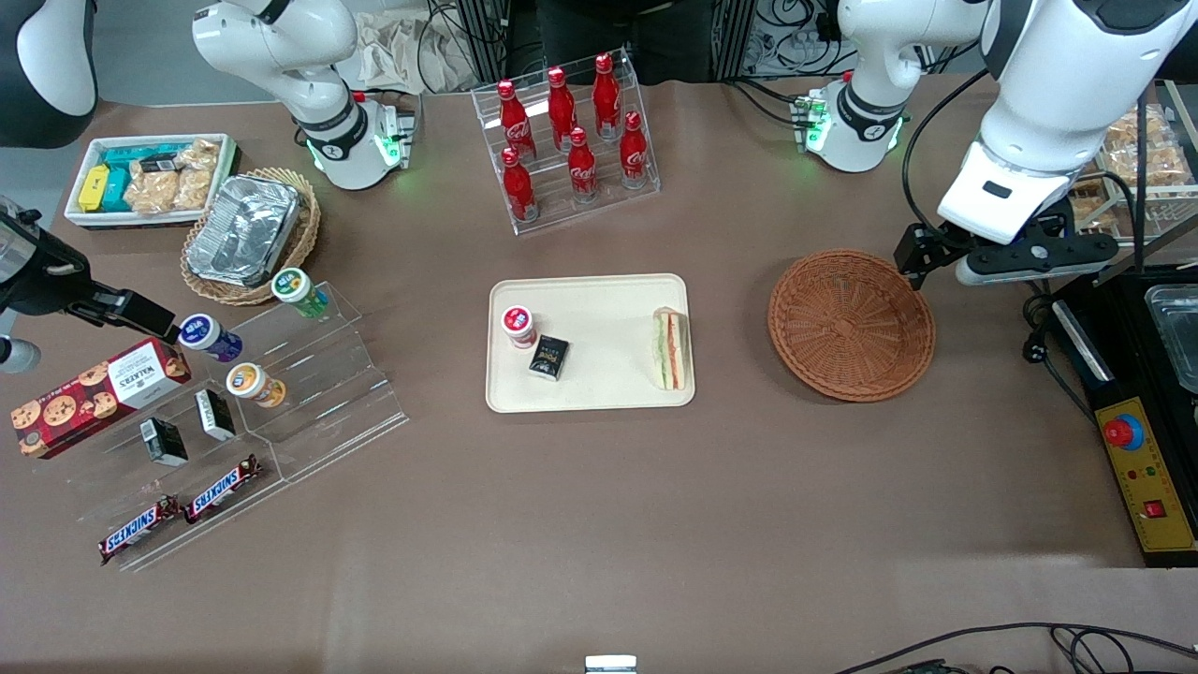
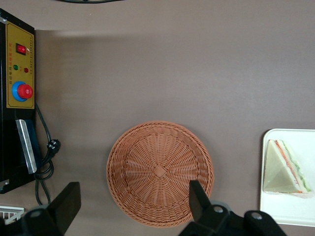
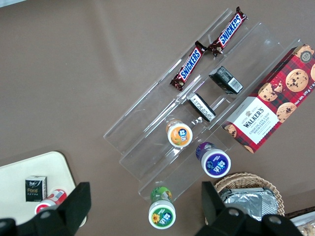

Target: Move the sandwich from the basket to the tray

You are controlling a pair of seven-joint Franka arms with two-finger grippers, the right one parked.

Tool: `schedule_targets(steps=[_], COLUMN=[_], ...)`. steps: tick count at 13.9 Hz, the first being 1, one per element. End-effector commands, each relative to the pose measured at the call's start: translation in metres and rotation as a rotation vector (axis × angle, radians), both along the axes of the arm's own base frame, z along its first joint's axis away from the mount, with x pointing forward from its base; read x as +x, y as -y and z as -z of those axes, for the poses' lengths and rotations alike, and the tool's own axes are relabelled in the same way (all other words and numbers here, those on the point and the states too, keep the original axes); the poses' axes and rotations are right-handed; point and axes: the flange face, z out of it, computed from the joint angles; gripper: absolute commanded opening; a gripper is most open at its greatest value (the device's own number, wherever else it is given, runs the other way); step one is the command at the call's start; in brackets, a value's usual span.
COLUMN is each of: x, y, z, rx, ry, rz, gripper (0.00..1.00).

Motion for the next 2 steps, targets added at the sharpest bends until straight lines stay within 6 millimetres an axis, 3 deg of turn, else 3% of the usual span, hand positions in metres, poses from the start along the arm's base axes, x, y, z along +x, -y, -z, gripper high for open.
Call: schedule_targets(steps=[1,2], x=[0.0037,0.0047], y=[-0.0008,-0.0052], z=[-0.0075,-0.0074], rx=[-0.061,-0.100], ry=[-0.020,-0.032], rz=[0.048,0.068], gripper=[0.98,0.98])
